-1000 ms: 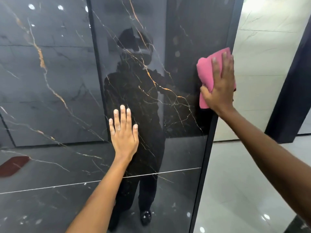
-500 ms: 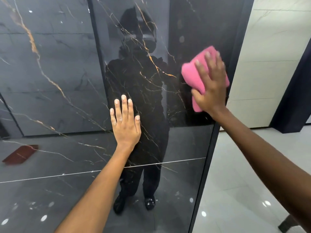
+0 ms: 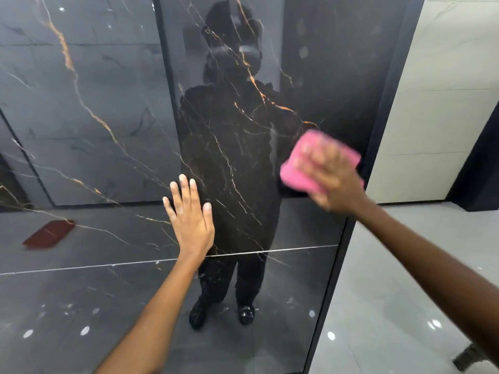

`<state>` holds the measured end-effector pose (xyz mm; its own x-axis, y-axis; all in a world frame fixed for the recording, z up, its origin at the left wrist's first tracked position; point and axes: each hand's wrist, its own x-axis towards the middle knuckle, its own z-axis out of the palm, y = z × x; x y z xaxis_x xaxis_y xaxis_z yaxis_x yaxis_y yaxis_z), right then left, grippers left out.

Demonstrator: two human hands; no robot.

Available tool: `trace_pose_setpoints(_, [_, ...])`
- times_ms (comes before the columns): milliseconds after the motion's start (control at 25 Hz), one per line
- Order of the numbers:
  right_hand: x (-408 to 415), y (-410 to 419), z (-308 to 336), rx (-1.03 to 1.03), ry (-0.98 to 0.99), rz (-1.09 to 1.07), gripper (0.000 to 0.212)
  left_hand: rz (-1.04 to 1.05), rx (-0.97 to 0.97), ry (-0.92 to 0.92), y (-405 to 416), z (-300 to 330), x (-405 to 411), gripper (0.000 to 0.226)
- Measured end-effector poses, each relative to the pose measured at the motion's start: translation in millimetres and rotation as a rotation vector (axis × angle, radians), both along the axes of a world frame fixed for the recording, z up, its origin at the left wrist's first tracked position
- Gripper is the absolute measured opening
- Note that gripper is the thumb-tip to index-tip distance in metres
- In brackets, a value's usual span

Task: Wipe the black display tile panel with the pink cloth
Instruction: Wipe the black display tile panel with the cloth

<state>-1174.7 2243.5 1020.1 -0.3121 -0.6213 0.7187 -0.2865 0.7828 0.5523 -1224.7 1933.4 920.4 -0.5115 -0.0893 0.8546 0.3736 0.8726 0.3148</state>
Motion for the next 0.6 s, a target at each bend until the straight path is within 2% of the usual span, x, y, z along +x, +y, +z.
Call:
trace_pose_setpoints(80, [-15,-36,60,-0.395,0.107,0.018,0.067,0.043,-0.014,0.017,3,0,-6,0.059])
trace_pose_setpoints(120, [-23,-61,65,-0.444,0.151,0.036,0.066,0.061,-0.022,0.033,4,-1,-8,0.059])
trace_pose_setpoints(160, [-29,-82,51,-0.36,0.154,0.063,0.067,0.069,-0.032,0.046,3,-2,-9,0.06])
trace_pose_setpoints(240, [-31,-107,-20,0.035,0.014,0.082,0.071,0.048,-0.065,0.065,0,-3,-11,0.06])
trace_pose_setpoints(320, [-19,-91,-103,0.419,-0.141,0.005,0.082,0.025,-0.088,0.064,-3,-6,-12,0.059])
trace_pose_setpoints(400, [-4,-51,-131,0.604,-0.23,-0.021,0.09,0.026,-0.086,0.052,-3,-8,-14,0.058])
trace_pose_setpoints(440, [-4,-30,-124,0.594,-0.208,0.026,0.086,0.034,-0.082,0.052,-2,-8,-15,0.058])
trace_pose_setpoints(480, [-4,-14,-104,0.501,-0.157,0.055,0.077,0.043,-0.077,0.057,0,-8,-16,0.058])
trace_pose_setpoints(520, [-6,-1,-78,0.317,-0.094,0.056,0.067,0.052,-0.071,0.064,1,-9,-16,0.057])
trace_pose_setpoints(600, [-7,19,-32,-0.236,0.028,0.023,0.063,0.063,-0.058,0.066,1,-8,-17,0.057])
